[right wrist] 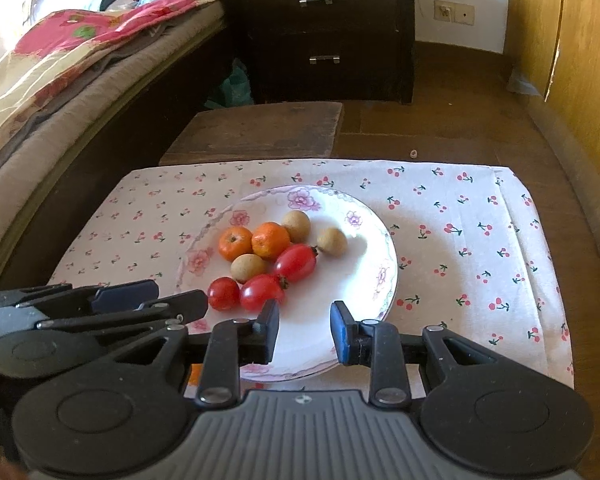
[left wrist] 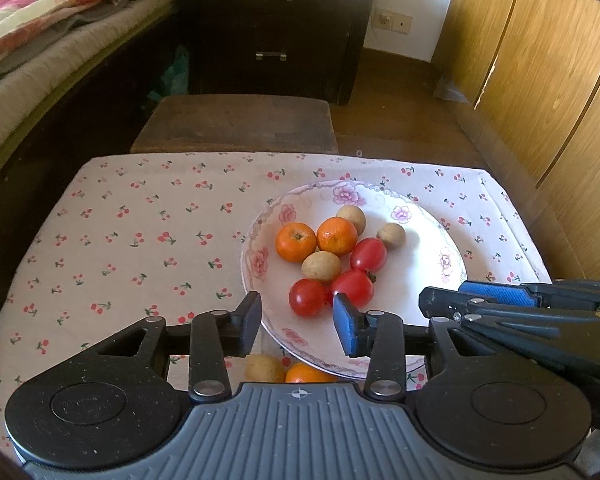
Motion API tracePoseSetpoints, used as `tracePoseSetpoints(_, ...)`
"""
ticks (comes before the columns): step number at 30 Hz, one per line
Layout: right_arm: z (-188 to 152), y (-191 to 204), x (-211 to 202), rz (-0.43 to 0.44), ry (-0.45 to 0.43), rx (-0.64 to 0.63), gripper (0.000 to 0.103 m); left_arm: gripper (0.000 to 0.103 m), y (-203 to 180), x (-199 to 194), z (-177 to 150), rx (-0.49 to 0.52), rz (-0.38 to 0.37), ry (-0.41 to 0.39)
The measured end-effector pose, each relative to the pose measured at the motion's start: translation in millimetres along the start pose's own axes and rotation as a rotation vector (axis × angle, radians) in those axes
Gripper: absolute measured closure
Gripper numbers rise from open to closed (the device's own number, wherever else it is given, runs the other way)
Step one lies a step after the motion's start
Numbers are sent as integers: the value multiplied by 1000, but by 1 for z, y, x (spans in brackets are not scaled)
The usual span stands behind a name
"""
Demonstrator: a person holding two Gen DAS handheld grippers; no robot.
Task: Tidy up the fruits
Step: 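Move both tools back from the bowl toward the remaining fruit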
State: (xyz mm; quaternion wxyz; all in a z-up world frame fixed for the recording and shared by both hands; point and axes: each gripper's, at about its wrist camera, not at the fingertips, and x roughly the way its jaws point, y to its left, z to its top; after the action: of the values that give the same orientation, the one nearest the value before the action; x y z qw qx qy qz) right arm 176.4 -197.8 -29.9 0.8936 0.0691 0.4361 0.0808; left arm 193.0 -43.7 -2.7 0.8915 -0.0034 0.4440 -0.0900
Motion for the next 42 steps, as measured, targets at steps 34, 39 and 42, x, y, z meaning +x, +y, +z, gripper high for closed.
tracePoseSetpoints(34,-48,53,40,104,77,148,69,43,73,-30,-7,-128,-113,3)
tracePoseSetpoints(39,-46,58,46,68,69,166,64,42,79,-30,-6,-138,-124,5)
tracePoseSetpoints(42,-45,59,47,73,48,179,62,41,82,-29,-8,-137,-125,12)
